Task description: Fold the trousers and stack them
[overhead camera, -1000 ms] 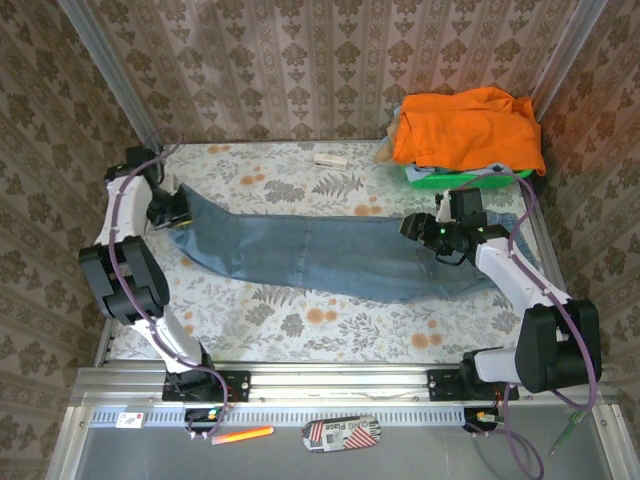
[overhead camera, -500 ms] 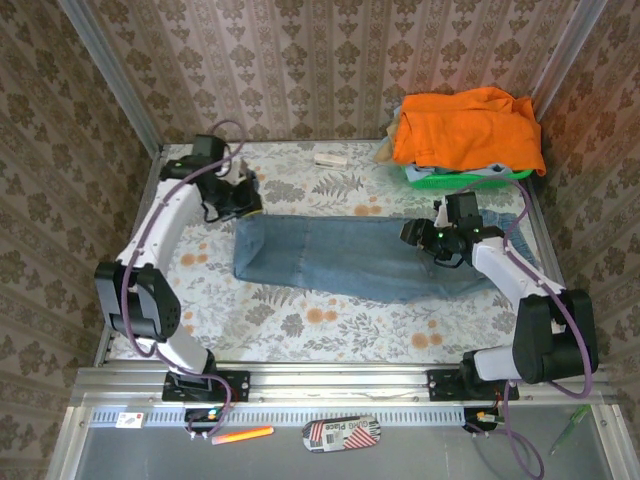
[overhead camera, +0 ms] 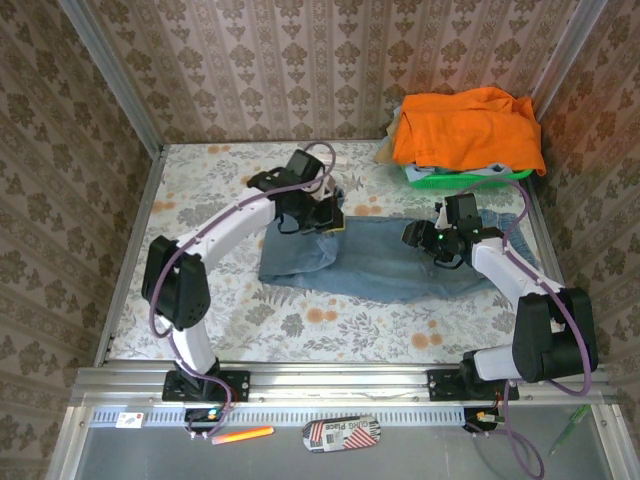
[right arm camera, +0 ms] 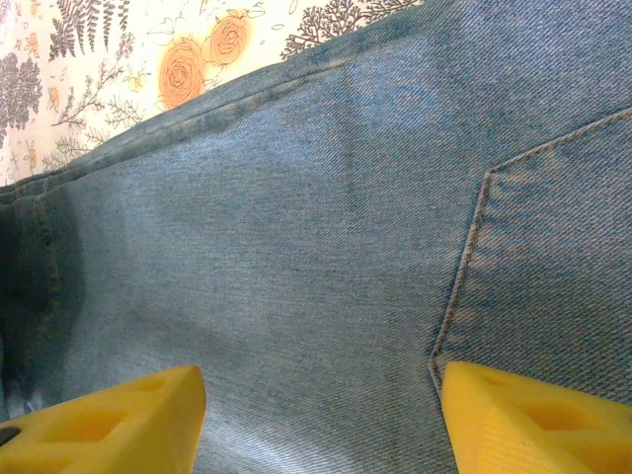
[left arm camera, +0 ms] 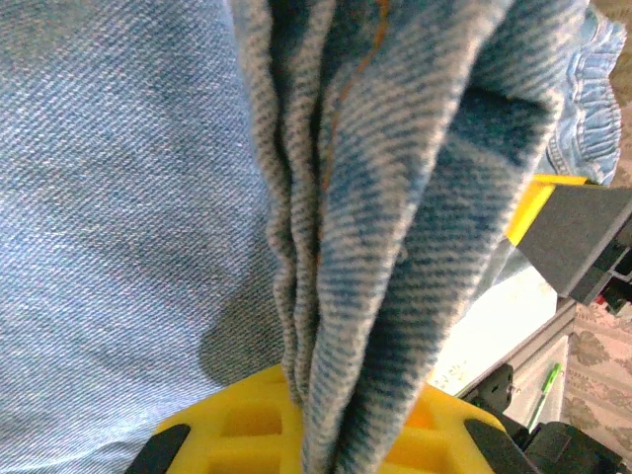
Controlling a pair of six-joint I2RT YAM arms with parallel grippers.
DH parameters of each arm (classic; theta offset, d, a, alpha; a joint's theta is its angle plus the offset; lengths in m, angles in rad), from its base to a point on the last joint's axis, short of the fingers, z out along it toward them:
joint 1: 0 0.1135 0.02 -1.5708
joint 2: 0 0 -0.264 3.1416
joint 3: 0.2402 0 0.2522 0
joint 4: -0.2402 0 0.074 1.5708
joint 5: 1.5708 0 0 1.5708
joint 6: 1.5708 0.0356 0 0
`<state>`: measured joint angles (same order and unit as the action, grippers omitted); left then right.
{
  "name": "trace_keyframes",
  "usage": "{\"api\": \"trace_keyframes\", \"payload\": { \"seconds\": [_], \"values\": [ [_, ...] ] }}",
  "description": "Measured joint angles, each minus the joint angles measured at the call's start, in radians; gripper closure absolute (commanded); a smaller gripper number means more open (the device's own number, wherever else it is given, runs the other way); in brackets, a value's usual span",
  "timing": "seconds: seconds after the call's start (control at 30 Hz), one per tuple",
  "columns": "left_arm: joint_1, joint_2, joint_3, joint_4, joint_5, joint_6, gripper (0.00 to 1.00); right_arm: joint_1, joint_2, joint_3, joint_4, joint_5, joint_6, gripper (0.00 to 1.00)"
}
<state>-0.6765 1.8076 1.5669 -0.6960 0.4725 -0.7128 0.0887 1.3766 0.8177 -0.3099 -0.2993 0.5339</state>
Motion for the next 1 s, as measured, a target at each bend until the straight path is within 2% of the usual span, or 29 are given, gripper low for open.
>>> {"api": "trace_keyframes", "payload": {
  "seconds": [0.4, 0.43, 0.47, 0.57, 0.6, 0.63, 0.67, 0.8, 0.93, 1.0],
  "values": [
    [-0.09, 0.077, 0.0, 0.155, 0.014, -0.142, 1.0, 0.0, 0.0, 0.0, 0.0, 0.008, 0.0, 0.33],
    [-0.1, 0.092, -0.002, 0.17, 0.018, -0.152, 0.98, 0.0, 0.0, 0.0, -0.001, 0.008, 0.0, 0.33],
    [-0.106, 0.102, -0.006, 0.187, 0.021, -0.16, 0.83, 0.0, 0.0, 0.0, -0.001, 0.009, 0.0, 0.33],
    [-0.123, 0.135, -0.046, 0.242, 0.033, -0.183, 0.6, 0.0, 0.0, 0.0, -0.003, 0.013, -0.001, 0.32],
    [-0.127, 0.142, -0.068, 0.264, 0.04, -0.188, 0.34, 0.0, 0.0, 0.0, -0.004, 0.015, -0.001, 0.32],
    [-0.129, 0.143, -0.094, 0.289, 0.05, -0.201, 0.04, 0.0, 0.0, 0.0, -0.005, 0.017, -0.001, 0.32],
    [-0.13, 0.143, -0.114, 0.303, 0.057, -0.207, 0.0, 0.0, 0.0, 0.0, -0.006, 0.02, -0.001, 0.32],
    [-0.134, 0.117, -0.133, 0.31, 0.053, -0.192, 0.0, 0.0, -0.001, 0.0, -0.015, 0.032, -0.005, 0.32],
    [-0.113, -0.012, -0.124, 0.236, 0.006, -0.104, 0.0, 0.024, -0.007, 0.017, -0.042, 0.057, -0.007, 0.34],
    [-0.071, -0.099, -0.131, 0.203, -0.023, -0.056, 0.0, 0.058, -0.007, 0.043, -0.055, 0.068, -0.006, 0.37]
  ]
}}
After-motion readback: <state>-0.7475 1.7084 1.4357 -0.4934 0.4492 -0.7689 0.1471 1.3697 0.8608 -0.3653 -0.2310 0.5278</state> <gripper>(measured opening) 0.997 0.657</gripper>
